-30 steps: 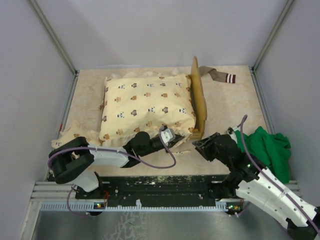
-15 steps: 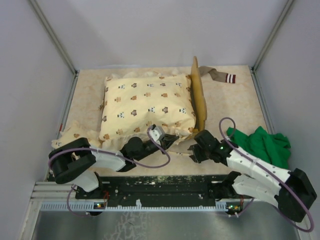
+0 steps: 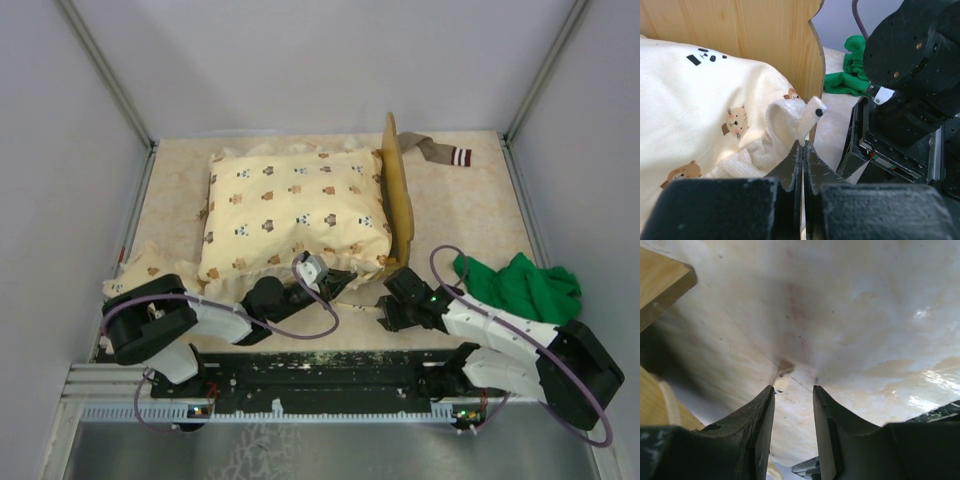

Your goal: Set up the pet bed

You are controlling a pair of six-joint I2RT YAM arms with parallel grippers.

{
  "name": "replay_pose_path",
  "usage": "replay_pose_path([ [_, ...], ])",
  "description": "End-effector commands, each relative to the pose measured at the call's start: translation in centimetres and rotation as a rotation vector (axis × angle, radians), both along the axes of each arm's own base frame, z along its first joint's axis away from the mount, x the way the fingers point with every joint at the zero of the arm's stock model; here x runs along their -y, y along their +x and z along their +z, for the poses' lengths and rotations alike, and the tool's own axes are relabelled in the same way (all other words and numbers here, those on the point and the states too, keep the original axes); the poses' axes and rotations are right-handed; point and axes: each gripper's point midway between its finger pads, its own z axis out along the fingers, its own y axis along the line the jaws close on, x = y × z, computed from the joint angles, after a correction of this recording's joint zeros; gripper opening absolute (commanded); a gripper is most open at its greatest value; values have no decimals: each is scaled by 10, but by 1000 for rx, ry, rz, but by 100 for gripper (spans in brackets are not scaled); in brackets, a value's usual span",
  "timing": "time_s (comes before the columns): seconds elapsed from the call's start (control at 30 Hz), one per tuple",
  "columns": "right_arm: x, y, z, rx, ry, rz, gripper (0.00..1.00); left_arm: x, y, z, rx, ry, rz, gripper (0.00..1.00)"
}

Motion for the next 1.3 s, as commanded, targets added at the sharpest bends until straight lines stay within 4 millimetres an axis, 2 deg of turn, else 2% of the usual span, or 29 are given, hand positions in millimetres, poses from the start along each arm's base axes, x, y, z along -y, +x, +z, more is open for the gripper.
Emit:
replay_pose_path([
  [0.0,-3,14,4,-41,112,-267,37,1,-3,7,34,-30,-16,0],
  [0.13,-5,18,-1,-59,94,-282,38,-5,5,1,21,-21,38,0],
  [0.3,-11,17,-16,-109,111,-289,35,-11,11,-9,25,16,82,0],
  [0.53,-3,10,-28,-155,47,-290,23,-10,12,-27,12,60,82,0],
  [0.67,4,9,-34,-185,11,-293,9,-9,16,-39,2,94,95,0],
  [0.77,22,0,-41,-225,-59,-325,1,-11,9,-32,33,67,67,0],
  [0.93,69,-3,-39,-152,-211,-388,0,-8,4,-24,42,59,33,0],
  [1.03,87,-3,-34,-108,-264,-401,0,-7,2,-23,34,49,23,0],
  [1.17,95,8,-26,-35,-341,-330,0,-2,-3,-18,2,15,-10,0],
  [1.27,88,10,-20,-44,-359,-244,0,-2,-7,-17,-23,-2,-24,0],
])
